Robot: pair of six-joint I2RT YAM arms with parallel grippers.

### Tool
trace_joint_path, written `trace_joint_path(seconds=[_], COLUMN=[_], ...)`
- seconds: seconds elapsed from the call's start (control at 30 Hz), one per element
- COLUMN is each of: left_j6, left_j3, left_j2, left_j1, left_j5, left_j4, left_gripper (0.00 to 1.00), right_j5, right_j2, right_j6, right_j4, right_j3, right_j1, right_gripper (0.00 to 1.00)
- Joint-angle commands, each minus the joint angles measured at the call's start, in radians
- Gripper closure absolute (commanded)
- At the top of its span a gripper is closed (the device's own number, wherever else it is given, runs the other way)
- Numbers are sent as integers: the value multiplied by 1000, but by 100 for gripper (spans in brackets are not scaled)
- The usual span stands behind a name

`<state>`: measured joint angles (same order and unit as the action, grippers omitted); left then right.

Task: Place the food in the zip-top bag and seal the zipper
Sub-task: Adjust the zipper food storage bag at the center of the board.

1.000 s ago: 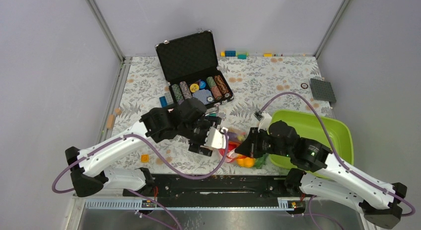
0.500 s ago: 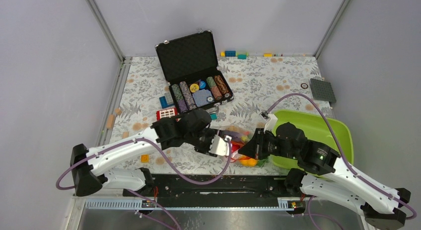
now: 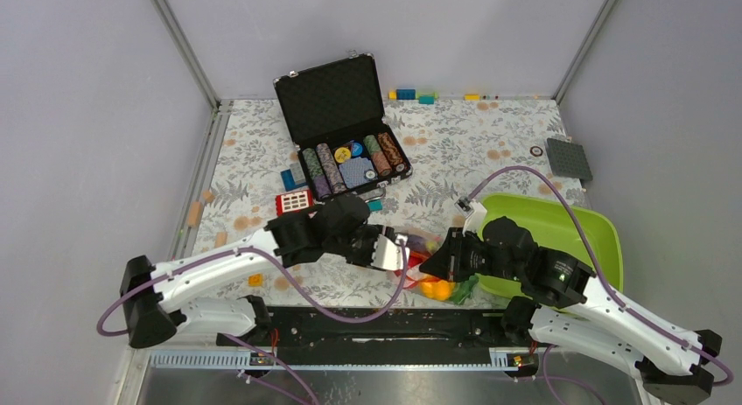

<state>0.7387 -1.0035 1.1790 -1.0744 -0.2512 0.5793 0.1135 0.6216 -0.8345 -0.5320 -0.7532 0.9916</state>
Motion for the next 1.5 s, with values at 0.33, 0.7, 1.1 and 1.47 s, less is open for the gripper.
trace_joint_path(seconds=[0.33, 0.7, 1.1, 1.47], left_j6=[27, 51, -72, -291], left_j3=[33, 72, -72, -311], left_j2=[-22, 9, -84, 49], left_j1=[1, 4, 77, 77], left_j5=[42, 71, -37, 12], left_j4=[-135, -238, -24, 163], left_gripper=[54, 100, 100, 100], right_j5=[15, 18, -517, -246], right_j2=[6, 7, -118, 190], right_j6=[11, 10, 305, 535], right_j4=[93, 81, -158, -59], right_j3=[-3, -3, -172, -284], right_j1=[-2, -5, -5, -5], right_gripper=[100, 100, 1, 1])
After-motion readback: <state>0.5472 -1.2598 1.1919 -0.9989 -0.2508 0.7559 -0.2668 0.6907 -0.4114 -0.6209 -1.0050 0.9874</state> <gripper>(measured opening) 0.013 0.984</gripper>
